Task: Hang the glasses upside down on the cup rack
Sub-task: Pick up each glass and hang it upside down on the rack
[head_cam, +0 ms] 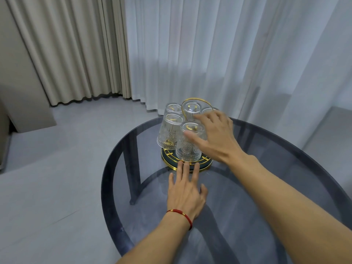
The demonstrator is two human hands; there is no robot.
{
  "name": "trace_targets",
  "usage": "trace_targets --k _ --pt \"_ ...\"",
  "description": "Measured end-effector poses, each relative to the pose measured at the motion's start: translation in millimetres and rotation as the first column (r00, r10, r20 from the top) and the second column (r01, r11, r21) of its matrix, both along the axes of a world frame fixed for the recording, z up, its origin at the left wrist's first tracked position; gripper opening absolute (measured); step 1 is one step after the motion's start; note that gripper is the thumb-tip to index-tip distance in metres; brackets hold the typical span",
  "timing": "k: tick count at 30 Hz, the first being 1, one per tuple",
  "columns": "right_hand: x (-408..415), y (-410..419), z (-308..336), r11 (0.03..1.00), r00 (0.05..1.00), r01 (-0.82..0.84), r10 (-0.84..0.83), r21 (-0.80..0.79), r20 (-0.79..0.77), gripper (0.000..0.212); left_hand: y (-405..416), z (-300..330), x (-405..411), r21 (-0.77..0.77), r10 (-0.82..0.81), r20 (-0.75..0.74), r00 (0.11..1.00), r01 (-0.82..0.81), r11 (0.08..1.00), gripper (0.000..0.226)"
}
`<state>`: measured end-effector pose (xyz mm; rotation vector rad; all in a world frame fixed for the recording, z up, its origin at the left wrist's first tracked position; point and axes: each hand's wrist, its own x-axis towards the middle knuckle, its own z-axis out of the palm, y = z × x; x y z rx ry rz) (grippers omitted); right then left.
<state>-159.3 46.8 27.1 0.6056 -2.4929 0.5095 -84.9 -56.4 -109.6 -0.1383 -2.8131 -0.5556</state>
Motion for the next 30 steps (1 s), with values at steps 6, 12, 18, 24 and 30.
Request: trace_targets --k 6,12,18,24,30 --pt "2.0 32.8 -15.0 0.844 0.988 0.153 -0.112 -0.514 0.110 0.048 2.2 -2.7 0.7 -0.019 0.007 -0.005 1.000 -0.007 1.000 0.066" --pt "-4.9 39.5 -14.5 0.901 0.978 0.060 0.032 -0.430 0.204 0.064 3.4 -0.8 1.6 -0.030 0.008 0.001 1.000 -0.008 1.000 0.065" --pt "-14.1 36.9 -10.6 0.955 0.984 0.049 0.004 -0.292 0.180 0.061 1.8 0.1 1.2 -0.053 0.011 0.015 1.000 -0.011 0.999 0.064" --pt "-13.0 54.6 -9.8 0.963 0.985 0.049 -0.003 -0.264 0.172 0.056 1.4 -1.1 -0.6 -0.047 0.010 0.024 1.000 -0.009 0.999 0.064" --pt "-14.2 59.7 -8.3 0.984 0.981 0.043 -0.010 -0.171 0.192 0.050 0.2 -2.1 -1.1 -0.046 0.004 0.038 0.999 -0.003 0.999 0.063"
